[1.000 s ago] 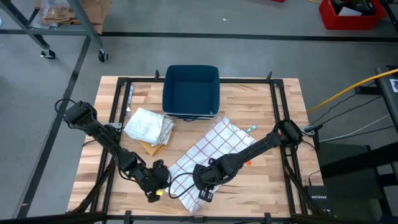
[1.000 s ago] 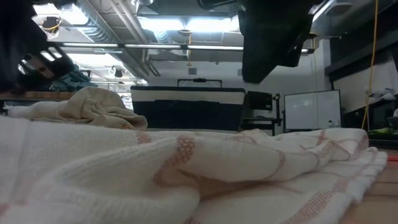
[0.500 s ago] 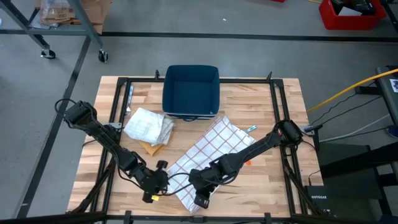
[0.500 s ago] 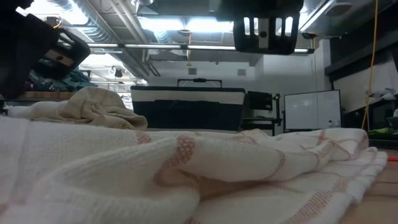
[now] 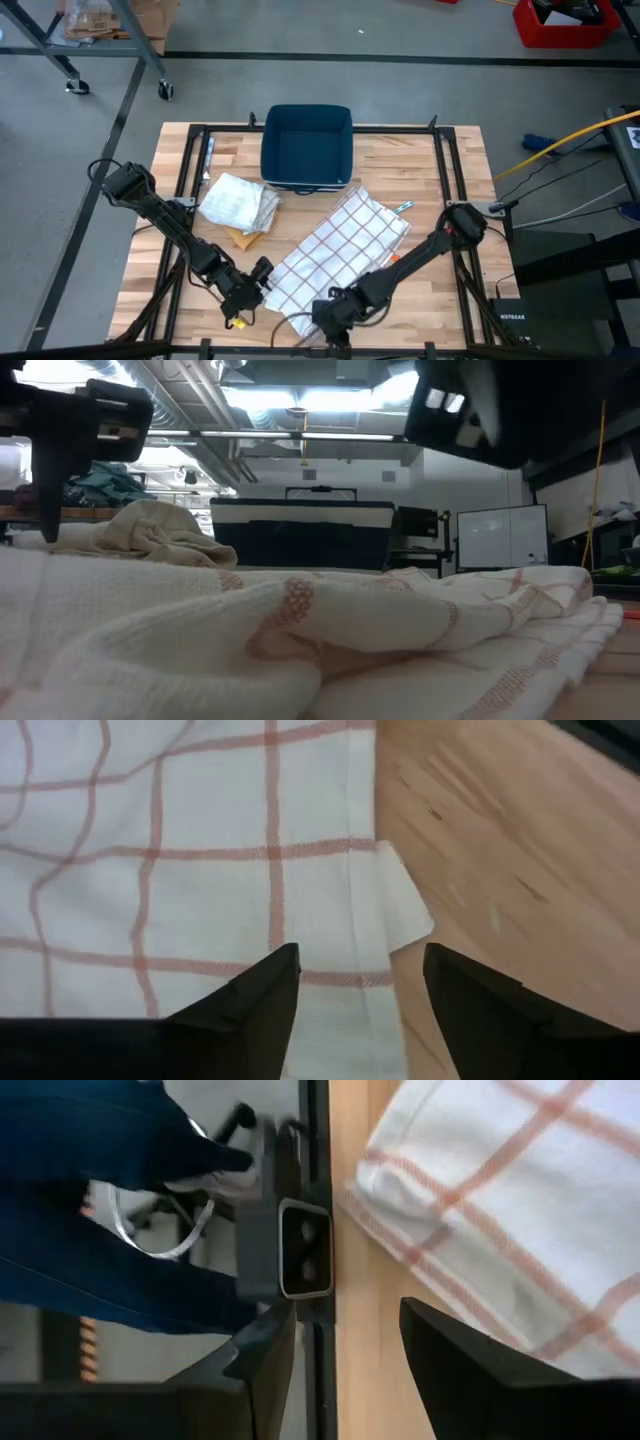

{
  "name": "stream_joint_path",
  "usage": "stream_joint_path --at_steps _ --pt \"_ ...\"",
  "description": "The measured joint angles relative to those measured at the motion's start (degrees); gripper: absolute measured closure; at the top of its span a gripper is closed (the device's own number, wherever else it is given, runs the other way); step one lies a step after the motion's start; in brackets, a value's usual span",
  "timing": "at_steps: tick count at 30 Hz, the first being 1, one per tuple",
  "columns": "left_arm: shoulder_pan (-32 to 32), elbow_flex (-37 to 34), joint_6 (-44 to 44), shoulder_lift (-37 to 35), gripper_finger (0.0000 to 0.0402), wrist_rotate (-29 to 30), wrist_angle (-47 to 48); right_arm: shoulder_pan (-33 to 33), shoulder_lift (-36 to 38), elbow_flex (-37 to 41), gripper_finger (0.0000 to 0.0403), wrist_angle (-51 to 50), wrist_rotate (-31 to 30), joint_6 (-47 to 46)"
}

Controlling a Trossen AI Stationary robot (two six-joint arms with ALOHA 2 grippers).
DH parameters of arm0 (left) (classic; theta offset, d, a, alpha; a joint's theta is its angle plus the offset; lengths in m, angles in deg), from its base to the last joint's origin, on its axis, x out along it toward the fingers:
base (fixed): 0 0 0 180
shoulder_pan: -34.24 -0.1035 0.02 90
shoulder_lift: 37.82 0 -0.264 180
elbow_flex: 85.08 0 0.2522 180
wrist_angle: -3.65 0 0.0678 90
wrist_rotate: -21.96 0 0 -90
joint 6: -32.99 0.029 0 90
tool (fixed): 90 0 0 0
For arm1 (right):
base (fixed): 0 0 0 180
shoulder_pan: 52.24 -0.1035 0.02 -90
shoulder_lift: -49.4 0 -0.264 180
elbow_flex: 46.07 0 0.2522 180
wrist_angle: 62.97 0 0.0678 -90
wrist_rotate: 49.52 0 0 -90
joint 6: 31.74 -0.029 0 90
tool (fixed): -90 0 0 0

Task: Fold towel
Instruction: Fold the white patterned towel

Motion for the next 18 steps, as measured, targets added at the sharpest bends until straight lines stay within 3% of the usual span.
stream_joint_path --at_steps 12,18 --pt "-0.41 0.0 5.36 0.77 0.0194 0.5 -0.42 -1.04 -5.52 0.02 0.0217 2.67 -9.72 0.76" --pt "-0.41 0.0 8.06 3.61 0.0194 0.4 -0.91 -0.9 -6.64 0.0 0.0217 2.64 -11.25 0.85"
